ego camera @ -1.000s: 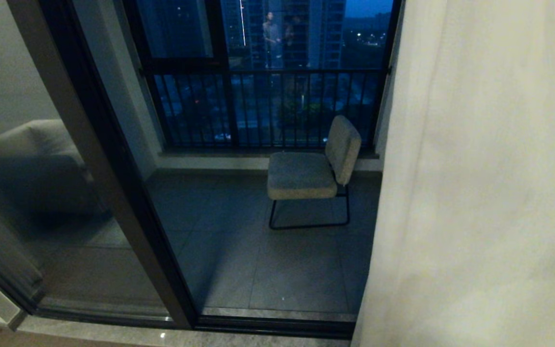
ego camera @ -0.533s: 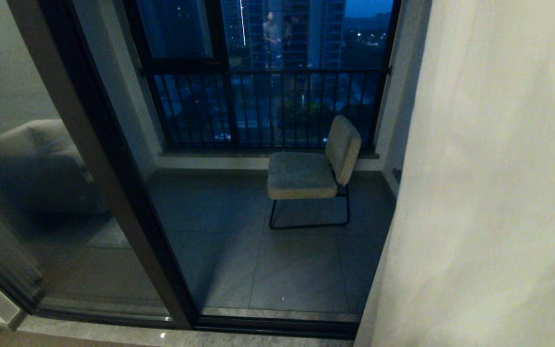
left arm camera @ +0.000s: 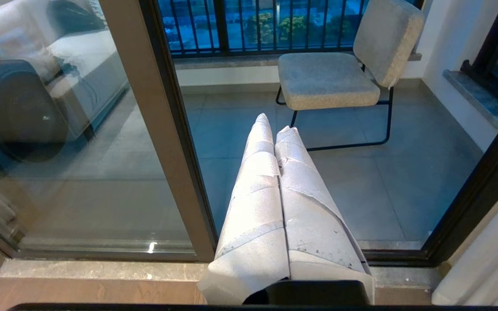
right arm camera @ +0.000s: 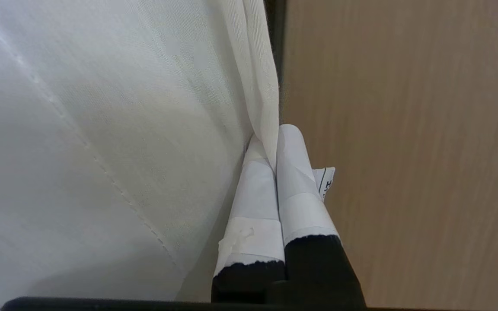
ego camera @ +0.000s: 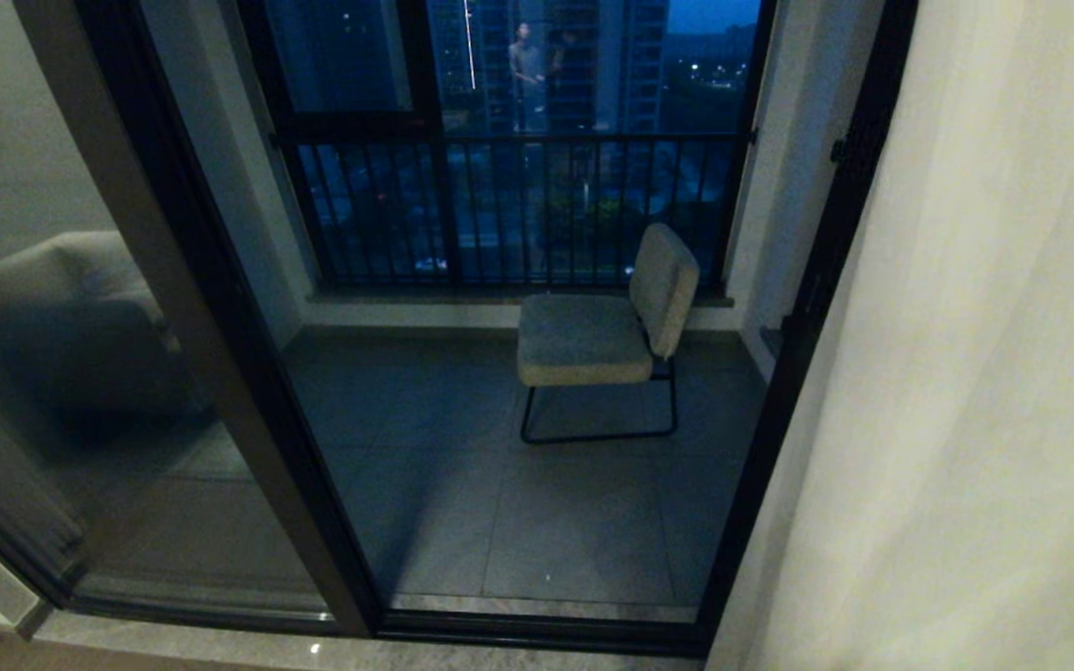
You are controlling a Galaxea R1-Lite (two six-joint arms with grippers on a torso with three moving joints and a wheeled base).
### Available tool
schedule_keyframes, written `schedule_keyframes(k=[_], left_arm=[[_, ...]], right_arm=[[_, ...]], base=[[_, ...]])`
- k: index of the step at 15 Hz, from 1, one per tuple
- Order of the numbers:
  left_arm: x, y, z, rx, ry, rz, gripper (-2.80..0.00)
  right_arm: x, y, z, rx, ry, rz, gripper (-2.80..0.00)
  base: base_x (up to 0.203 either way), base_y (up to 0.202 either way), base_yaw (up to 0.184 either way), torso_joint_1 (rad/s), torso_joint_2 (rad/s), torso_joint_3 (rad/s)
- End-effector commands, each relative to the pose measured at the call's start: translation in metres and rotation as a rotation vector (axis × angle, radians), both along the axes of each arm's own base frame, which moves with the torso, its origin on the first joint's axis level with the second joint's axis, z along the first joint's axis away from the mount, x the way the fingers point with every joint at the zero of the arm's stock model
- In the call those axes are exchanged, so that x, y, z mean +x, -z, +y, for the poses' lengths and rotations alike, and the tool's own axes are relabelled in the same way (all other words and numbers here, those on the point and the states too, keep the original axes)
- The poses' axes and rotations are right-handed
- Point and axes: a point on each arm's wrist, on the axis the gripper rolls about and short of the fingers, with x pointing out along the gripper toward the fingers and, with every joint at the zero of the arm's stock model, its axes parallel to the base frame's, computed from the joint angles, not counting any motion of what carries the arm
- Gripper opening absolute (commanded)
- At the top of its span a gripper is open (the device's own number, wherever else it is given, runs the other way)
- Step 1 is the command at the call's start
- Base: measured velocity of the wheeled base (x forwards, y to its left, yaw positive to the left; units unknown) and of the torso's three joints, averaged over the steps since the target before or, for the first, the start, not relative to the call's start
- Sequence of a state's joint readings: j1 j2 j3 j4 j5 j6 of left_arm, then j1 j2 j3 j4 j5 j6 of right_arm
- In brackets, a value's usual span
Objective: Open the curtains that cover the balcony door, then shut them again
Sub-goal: Pull the inner curtains open on both sides
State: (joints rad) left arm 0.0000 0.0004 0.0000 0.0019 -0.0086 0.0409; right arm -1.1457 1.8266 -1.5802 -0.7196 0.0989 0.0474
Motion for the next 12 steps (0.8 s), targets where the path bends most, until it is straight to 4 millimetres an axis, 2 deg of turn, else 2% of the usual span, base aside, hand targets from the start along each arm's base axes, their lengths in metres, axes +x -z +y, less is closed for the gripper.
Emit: schedule_keyframes(k=[1, 6, 12], left_arm=[[0.0, 0.0, 0.0, 0.001, 0.001, -0.001, -2.8], [0.0, 0.0, 0.0, 0.001, -0.001, -0.001, -2.8], [0.0, 0.0, 0.0, 0.001, 0.0, -0.001, -2.8]], right_arm=[[-0.003, 0.003, -0.007, 0.004, 0.014, 0.001, -2.8], [-0.014, 0.001, -0.025, -0.015, 0.061, -0.009, -2.8], [-0.036, 0.006, -0.054, -0.016, 0.126, 0.0, -2.8]], base=[[0.0, 0.0, 0.0, 0.0, 0.0, 0.0], [0.0, 0.0, 0.0, 0.0, 0.0, 0.0], [0.0, 0.0, 0.0, 0.0, 0.0, 0.0]])
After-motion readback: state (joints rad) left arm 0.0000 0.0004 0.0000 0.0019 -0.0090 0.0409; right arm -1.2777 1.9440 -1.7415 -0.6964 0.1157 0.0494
